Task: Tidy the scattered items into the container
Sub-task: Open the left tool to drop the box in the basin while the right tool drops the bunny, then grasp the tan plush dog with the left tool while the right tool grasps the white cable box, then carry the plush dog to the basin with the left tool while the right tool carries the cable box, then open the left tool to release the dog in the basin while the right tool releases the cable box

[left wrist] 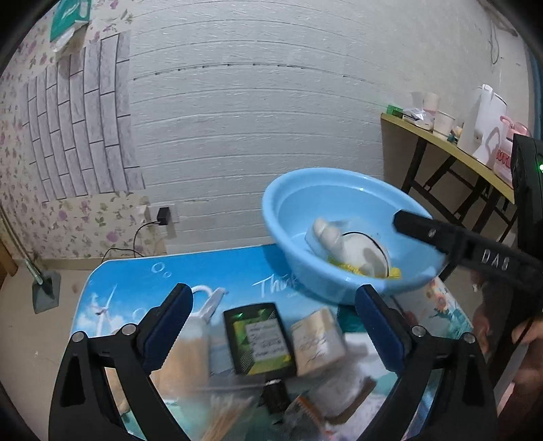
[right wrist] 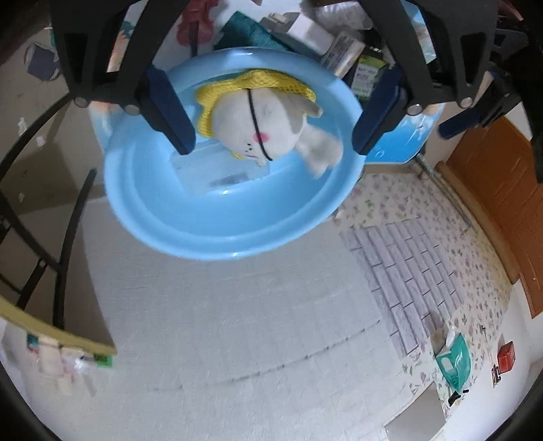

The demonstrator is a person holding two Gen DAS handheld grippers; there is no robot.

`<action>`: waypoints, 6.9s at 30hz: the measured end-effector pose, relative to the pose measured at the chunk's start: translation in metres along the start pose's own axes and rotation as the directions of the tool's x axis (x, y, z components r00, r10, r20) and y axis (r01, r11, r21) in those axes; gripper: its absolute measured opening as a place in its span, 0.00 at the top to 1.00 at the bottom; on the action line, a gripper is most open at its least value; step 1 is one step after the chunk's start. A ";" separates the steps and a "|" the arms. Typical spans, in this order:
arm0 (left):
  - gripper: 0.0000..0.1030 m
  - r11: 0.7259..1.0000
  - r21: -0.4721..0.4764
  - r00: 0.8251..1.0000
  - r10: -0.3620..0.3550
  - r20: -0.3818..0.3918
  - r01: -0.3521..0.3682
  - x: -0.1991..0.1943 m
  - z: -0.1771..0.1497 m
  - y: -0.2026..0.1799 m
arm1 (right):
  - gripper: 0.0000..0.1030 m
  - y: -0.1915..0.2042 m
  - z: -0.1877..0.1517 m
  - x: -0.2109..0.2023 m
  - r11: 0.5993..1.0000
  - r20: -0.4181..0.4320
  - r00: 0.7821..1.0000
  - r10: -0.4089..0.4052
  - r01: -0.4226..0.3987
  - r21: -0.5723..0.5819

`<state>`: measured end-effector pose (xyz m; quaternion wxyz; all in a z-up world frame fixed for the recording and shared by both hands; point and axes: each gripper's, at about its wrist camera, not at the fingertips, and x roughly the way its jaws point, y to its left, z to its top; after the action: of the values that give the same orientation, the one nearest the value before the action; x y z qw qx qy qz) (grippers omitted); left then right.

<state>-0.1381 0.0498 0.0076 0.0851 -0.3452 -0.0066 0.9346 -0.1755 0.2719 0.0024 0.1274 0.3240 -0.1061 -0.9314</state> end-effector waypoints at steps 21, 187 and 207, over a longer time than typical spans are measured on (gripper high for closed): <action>0.06 0.991 -0.020 0.987 0.131 -0.090 -0.133 -0.020 -0.075 0.082 | 0.29 -0.012 -0.049 -0.044 0.996 -0.043 0.999 0.022 -0.025 -0.080; 0.29 0.988 0.129 0.993 -0.074 -0.097 0.086 0.045 0.029 -0.065 | 0.43 -0.029 -0.016 -0.020 0.995 -0.038 0.996 0.083 -0.084 -0.051; 0.27 0.994 0.082 0.995 -0.066 -0.070 0.072 0.015 0.011 -0.035 | 0.43 -0.020 -0.029 -0.034 0.995 -0.058 0.997 0.056 -0.061 -0.073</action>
<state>-0.1515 0.0873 0.0086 0.1320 -0.3720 0.0239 0.9185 -0.1346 0.2982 -0.0062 0.1697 0.3417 -0.0769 -0.9211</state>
